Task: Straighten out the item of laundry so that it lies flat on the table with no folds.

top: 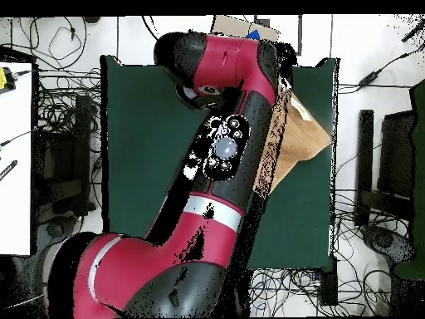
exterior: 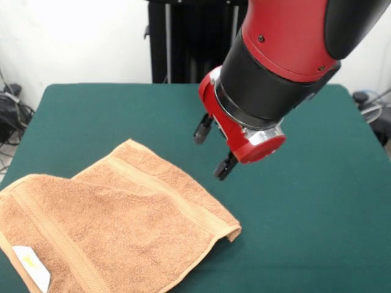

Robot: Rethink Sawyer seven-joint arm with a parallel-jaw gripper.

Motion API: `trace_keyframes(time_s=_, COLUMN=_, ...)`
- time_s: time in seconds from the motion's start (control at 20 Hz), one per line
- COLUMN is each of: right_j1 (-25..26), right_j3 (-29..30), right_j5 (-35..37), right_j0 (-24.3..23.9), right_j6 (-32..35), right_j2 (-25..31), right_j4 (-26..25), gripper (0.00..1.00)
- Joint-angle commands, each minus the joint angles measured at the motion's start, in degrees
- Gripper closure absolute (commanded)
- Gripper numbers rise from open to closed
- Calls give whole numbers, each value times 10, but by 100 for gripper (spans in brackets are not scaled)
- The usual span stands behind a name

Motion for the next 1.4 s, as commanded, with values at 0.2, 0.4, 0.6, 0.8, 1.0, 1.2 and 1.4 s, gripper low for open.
trace_keyframes(time_s=0.2, right_j1=15, right_j3=108, right_j5=-96, right_j0=13, right_j6=127, right_j2=96, right_j4=46, gripper=0)
trace_keyframes(time_s=0.4, right_j1=26, right_j3=112, right_j5=-120, right_j0=19, right_j6=141, right_j2=95, right_j4=50, gripper=0)
trace_keyframes(time_s=0.6, right_j1=37, right_j3=107, right_j5=-123, right_j0=23, right_j6=142, right_j2=85, right_j4=46, gripper=0)
trace_keyframes(time_s=0.8, right_j1=40, right_j3=107, right_j5=-127, right_j0=22, right_j6=130, right_j2=80, right_j4=42, gripper=0)
trace_keyframes(time_s=1.0, right_j1=43, right_j3=97, right_j5=-111, right_j0=21, right_j6=113, right_j2=71, right_j4=33, gripper=0)
trace_keyframes(time_s=1.2, right_j1=63, right_j3=45, right_j5=-12, right_j0=20, right_j6=70, right_j2=27, right_j4=-5, gripper=0)
trace_keyframes(time_s=1.4, right_j1=95, right_j3=18, right_j5=2, right_j0=26, right_j6=80, right_j2=-2, right_j4=-26, gripper=0)
